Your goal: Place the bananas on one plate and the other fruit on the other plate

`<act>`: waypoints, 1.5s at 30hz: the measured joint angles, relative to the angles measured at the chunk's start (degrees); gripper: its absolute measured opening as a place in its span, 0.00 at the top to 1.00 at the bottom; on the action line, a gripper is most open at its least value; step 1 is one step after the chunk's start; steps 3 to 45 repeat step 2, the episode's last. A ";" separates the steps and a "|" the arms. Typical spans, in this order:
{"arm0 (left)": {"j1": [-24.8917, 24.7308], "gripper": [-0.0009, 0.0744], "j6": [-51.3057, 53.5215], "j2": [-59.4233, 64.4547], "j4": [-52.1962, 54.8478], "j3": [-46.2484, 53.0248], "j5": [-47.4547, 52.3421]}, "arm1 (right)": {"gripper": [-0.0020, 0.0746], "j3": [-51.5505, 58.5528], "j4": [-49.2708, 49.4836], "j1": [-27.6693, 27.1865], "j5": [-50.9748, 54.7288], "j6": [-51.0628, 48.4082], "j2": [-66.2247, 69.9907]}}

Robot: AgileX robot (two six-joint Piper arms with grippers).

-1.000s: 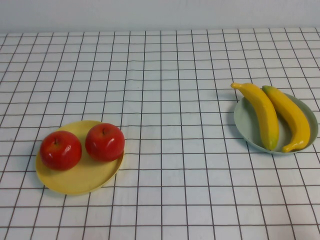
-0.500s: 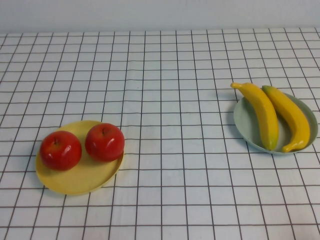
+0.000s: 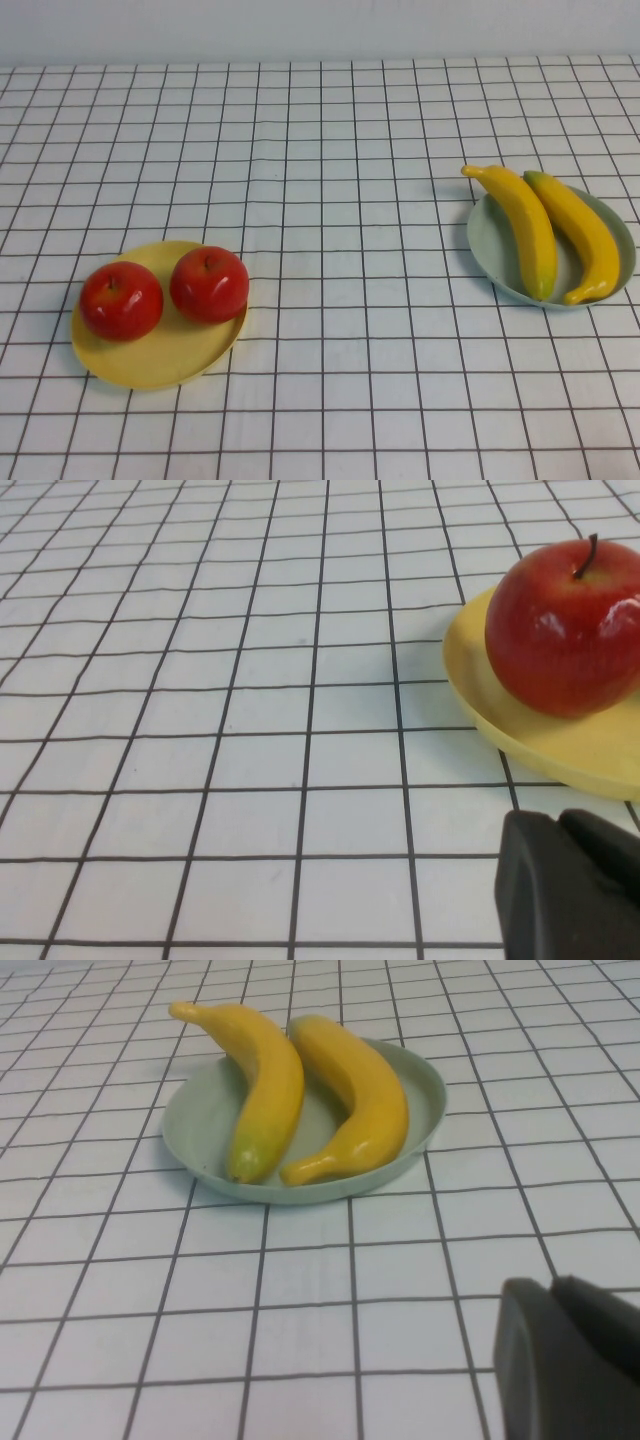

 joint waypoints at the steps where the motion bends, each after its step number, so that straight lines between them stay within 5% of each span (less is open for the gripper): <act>1: 0.00 0.99 0.00 0.00 0.00 0.00 0.00 | 0.99 0.00 0.00 0.00 0.00 0.00 0.00; 45: 0.00 0.99 0.00 0.00 0.00 0.00 0.00 | 0.99 0.00 0.00 0.00 0.00 0.00 0.00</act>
